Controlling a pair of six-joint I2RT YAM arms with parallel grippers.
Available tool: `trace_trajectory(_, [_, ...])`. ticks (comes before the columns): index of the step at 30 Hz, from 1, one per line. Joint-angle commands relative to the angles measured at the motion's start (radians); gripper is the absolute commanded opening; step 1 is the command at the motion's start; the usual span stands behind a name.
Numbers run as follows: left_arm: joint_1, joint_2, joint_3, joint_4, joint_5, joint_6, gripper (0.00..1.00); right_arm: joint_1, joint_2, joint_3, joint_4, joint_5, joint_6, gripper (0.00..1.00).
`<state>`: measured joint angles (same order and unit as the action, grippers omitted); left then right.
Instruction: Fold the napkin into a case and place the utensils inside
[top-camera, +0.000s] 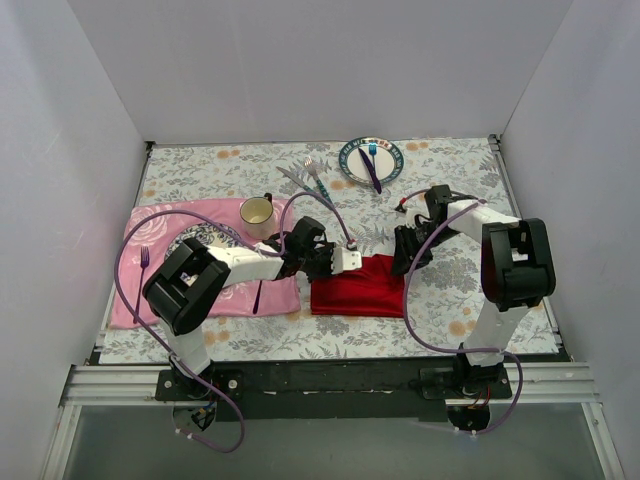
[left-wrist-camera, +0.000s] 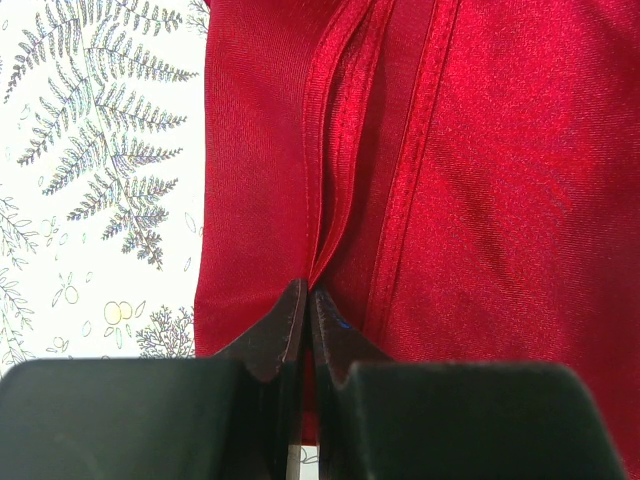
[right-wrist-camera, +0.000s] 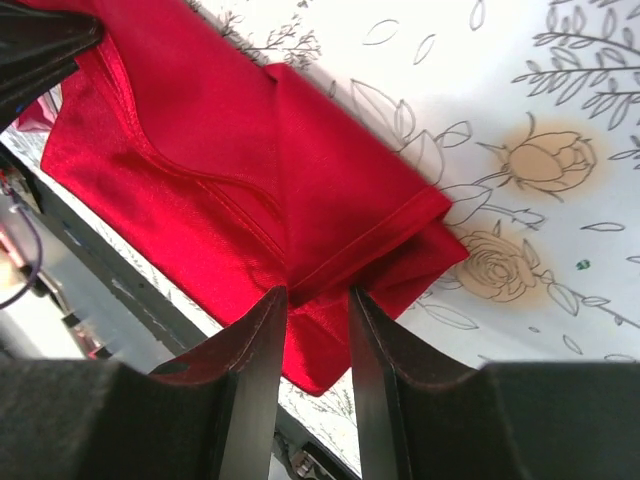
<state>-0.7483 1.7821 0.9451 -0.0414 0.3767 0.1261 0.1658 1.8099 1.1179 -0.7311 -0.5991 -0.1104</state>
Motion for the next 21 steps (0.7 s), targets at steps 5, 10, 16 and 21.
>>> trace_trajectory(5, [-0.006, -0.015, -0.028, -0.086, -0.015, -0.002, 0.00, -0.008, 0.042, 0.072, -0.002, -0.108, 0.015, 0.34])
trace_trajectory(10, [-0.006, -0.013, -0.020, -0.087, -0.010, 0.000, 0.00, -0.009, 0.046, 0.083, -0.027, -0.126, -0.006, 0.23])
trace_trajectory(16, [-0.006, -0.020, -0.005, -0.091, -0.013, -0.003, 0.00, -0.022, 0.052, 0.085, -0.050, -0.125, -0.034, 0.01])
trace_trajectory(21, [-0.006, -0.062, -0.011, -0.100, -0.013, -0.005, 0.00, -0.034, 0.046, 0.095, -0.119, -0.099, -0.110, 0.01])
